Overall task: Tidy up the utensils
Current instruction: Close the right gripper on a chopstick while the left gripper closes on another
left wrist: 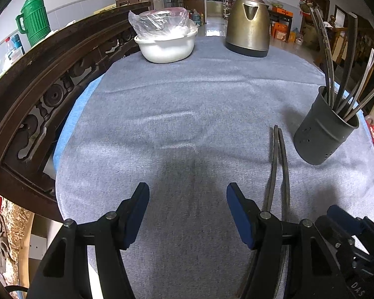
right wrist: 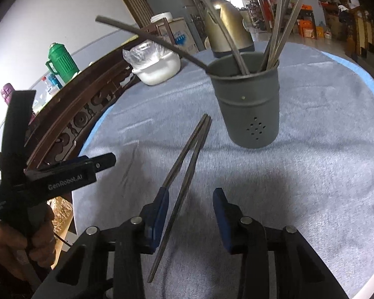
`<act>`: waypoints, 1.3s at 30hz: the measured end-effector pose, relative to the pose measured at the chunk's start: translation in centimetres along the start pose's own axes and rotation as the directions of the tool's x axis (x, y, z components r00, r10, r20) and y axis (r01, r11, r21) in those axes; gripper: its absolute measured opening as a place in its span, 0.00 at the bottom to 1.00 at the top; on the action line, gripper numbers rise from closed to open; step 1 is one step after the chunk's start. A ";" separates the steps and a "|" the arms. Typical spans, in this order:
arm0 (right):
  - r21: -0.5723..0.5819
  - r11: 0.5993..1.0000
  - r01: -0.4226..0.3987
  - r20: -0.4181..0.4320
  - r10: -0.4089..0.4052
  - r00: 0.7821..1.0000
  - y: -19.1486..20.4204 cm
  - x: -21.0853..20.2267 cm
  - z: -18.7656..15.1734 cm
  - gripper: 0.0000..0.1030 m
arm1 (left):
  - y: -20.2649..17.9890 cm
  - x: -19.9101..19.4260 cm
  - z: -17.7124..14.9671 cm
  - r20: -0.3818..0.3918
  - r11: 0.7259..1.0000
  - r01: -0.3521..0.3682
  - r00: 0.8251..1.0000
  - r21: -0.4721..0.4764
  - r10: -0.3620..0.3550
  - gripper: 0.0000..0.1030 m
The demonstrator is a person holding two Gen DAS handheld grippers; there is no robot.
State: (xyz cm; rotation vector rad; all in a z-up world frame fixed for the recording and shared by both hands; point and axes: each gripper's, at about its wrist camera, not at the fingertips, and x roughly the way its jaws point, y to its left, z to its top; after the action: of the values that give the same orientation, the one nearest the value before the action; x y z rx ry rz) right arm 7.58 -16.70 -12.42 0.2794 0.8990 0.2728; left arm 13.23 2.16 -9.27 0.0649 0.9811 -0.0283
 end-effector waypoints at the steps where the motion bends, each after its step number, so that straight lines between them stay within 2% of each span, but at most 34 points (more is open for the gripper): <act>1: -0.001 1.000 0.000 -0.008 0.000 1.000 0.1 0.2 -0.1 0.39 | 0.0 0.0 0.0 -0.002 1.000 0.001 1.000 -0.001 -0.001 0.63; 18: -0.042 0.998 0.042 -0.139 -0.047 0.989 1.5 3.1 -1.2 0.40 | 0.6 0.9 -1.1 -0.040 1.000 -0.001 0.999 -0.006 0.001 0.63; 24: -0.087 0.994 0.063 -0.132 -0.074 0.988 2.3 3.3 -1.3 0.40 | 0.7 1.5 -1.4 -0.064 1.000 0.008 0.998 -0.008 -0.009 0.63; 27: -0.138 0.986 0.092 -0.126 -0.110 0.986 2.9 3.4 -1.4 0.38 | 0.7 1.7 -1.5 -0.074 1.000 0.014 0.997 -0.008 -0.015 0.63; 29: -0.159 0.982 0.103 -0.119 -0.122 0.985 3.1 3.5 -1.5 0.29 | 0.6 1.7 -1.5 -0.080 1.000 0.019 0.997 -0.008 -0.020 0.63; 32: -0.179 0.979 0.098 -0.119 -0.120 0.986 3.1 3.4 -1.5 0.22 | 0.7 1.9 -1.6 -0.090 1.000 0.026 0.996 -0.009 -0.026 0.63; 39: -0.162 0.979 0.121 -0.131 -0.143 0.981 1.9 2.9 -1.1 0.20 | 0.5 2.2 -1.8 -0.116 0.997 0.076 0.990 -0.006 -0.076 0.63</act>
State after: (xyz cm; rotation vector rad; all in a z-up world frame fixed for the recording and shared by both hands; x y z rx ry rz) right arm 8.24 -13.76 -14.52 0.0570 1.0267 0.2392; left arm 12.99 2.75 -12.05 0.0282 1.0993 -0.0950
